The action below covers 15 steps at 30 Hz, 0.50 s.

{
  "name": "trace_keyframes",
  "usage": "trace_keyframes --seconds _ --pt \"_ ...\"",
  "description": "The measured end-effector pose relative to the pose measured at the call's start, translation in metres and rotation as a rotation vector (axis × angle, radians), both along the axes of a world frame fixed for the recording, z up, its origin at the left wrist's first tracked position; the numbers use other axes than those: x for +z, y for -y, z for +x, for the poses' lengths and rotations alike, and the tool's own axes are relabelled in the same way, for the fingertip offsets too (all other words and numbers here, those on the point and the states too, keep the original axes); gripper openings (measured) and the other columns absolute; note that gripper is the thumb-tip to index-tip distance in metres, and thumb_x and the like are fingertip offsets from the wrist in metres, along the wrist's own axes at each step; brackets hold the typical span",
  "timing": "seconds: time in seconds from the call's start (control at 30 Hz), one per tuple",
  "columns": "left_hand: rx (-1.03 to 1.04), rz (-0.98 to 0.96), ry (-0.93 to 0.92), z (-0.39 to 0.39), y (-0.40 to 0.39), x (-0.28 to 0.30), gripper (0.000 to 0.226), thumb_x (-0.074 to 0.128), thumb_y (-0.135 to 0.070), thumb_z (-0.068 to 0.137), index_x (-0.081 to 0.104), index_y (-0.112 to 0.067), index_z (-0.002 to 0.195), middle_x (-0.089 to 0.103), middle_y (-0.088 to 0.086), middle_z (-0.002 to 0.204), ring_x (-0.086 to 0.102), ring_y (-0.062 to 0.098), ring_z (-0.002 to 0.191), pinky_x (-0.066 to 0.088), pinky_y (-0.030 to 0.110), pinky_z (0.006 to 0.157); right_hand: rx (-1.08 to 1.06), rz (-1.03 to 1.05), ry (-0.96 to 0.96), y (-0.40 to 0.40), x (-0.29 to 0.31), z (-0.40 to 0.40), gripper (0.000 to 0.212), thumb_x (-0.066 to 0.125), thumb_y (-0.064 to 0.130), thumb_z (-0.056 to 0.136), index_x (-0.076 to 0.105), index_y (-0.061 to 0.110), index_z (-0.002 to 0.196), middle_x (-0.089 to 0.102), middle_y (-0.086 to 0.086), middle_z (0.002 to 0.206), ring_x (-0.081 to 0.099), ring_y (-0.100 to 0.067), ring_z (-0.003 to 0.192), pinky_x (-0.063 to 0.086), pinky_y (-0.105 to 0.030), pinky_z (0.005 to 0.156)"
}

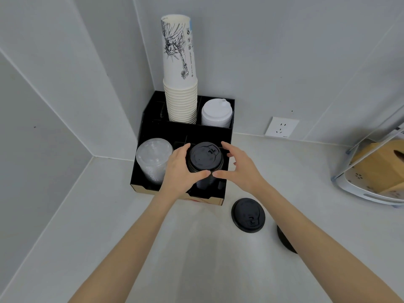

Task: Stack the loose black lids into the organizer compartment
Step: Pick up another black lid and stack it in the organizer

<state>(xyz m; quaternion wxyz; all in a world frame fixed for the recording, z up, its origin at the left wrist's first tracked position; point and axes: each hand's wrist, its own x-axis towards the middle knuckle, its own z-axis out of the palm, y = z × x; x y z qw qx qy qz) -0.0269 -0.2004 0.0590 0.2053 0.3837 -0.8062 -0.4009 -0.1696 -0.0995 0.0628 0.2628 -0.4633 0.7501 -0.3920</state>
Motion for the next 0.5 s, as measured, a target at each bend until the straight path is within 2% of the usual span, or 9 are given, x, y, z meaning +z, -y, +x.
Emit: trace_keyframes --seconds 0.13,0.27,0.33,0.43,0.5 --pt "0.038 -0.105 -0.064 0.001 -0.01 0.005 0.079 0.076 -0.031 0.066 0.034 -0.016 0.131 0.039 0.007 0.138 0.033 0.02 0.129 0.027 0.028 0.102 -0.055 -0.008 0.016 -0.018 0.006 -0.004 0.076 0.074 0.021 0.072 0.034 0.023 0.136 0.042 0.0 0.14 0.042 -0.014 0.118 0.034 -0.027 0.096" --pt "0.039 -0.215 -0.176 -0.002 -0.032 0.013 0.059 0.076 -0.026 0.067 0.049 -0.015 0.118 0.05 0.007 0.122 0.045 0.02 0.115 0.037 0.027 0.095 -0.116 -0.002 0.05 -0.043 0.008 -0.011 0.06 0.074 0.023 0.072 0.047 0.021 0.125 0.054 0.001 0.126 0.053 -0.012 0.101 0.041 -0.019 0.079" --pt "0.027 -0.168 -0.214 -0.005 -0.044 0.014 0.051 0.075 -0.024 0.068 0.053 -0.015 0.113 0.056 0.005 0.114 0.051 0.017 0.105 0.043 0.026 0.089 -0.148 0.01 0.085 -0.055 0.006 -0.014 0.051 0.074 0.023 0.072 0.052 0.022 0.118 0.06 0.0 0.116 0.059 -0.012 0.09 0.044 -0.017 0.074" --pt "-0.037 -0.035 -0.19 -0.012 -0.059 0.009 0.045 0.074 -0.024 0.07 0.055 -0.017 0.11 0.063 0.001 0.098 0.058 0.012 0.089 0.042 0.011 0.074 -0.178 0.041 0.091 -0.073 -0.001 -0.017 0.045 0.074 0.024 0.072 0.055 0.024 0.114 0.063 0.002 0.107 0.061 -0.009 0.084 0.045 -0.014 0.072" --pt "-0.116 0.054 -0.127 -0.016 -0.07 0.0 0.044 0.073 -0.026 0.071 0.055 -0.017 0.11 0.063 0.0 0.094 0.058 0.008 0.083 0.043 0.012 0.073 -0.191 0.061 0.09 -0.085 -0.007 -0.018 0.045 0.074 0.023 0.072 0.056 0.023 0.113 0.063 0.001 0.105 0.061 -0.009 0.085 0.045 -0.014 0.073"
